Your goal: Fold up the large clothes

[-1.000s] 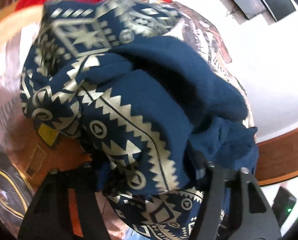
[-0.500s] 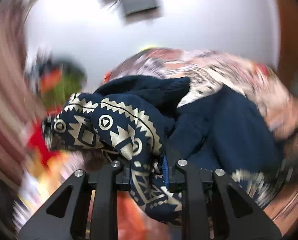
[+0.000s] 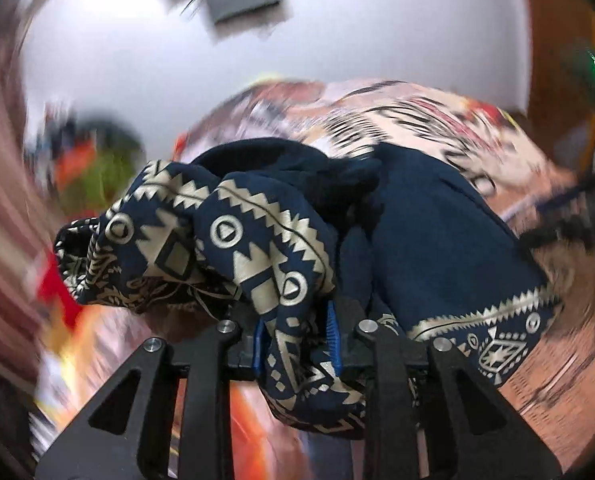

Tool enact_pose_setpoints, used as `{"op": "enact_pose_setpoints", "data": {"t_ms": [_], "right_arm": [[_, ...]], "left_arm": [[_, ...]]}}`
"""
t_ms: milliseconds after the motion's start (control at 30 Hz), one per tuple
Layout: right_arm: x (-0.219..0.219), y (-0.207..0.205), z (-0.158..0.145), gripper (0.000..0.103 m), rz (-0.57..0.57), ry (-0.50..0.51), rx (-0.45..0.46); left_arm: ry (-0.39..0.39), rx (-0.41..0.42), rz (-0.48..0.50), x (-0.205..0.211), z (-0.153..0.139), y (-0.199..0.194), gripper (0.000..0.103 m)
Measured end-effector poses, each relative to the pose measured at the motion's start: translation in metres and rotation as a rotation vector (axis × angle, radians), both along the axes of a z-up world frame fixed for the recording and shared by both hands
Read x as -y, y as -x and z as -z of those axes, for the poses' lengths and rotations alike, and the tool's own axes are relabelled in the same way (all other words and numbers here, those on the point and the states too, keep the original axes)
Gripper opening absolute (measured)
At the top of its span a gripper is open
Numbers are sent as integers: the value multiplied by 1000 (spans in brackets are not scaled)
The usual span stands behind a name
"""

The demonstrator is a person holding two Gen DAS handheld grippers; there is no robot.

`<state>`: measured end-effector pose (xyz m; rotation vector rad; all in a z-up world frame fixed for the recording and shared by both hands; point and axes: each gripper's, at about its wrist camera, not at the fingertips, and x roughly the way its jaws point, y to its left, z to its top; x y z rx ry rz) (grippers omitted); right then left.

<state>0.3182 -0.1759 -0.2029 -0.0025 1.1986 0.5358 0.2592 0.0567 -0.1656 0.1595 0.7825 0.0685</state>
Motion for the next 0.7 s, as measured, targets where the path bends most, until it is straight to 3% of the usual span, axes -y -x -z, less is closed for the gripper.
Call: {"op": "enact_pose_setpoints", "data": {"t_ms": [100,233,400,567,700], "right_arm": [[-16,4,1,78,-36,3,2],[-41,4,11,78,-89,45,10],[-61,3,25,78,-113,50,-19],[-70,0,37,78,-125,66,-49],[-69,-6,40,78,-124,43,-69]], "left_arm": [[226,-59,-85,-46,4,3,26],[443,-90,-154,-87,12,9,30],[761,-115,-285,-134,41,17,41],[928,-103,-339,-153,58,29,50],[1147,-72,-400,-177,74,40,62]]}}
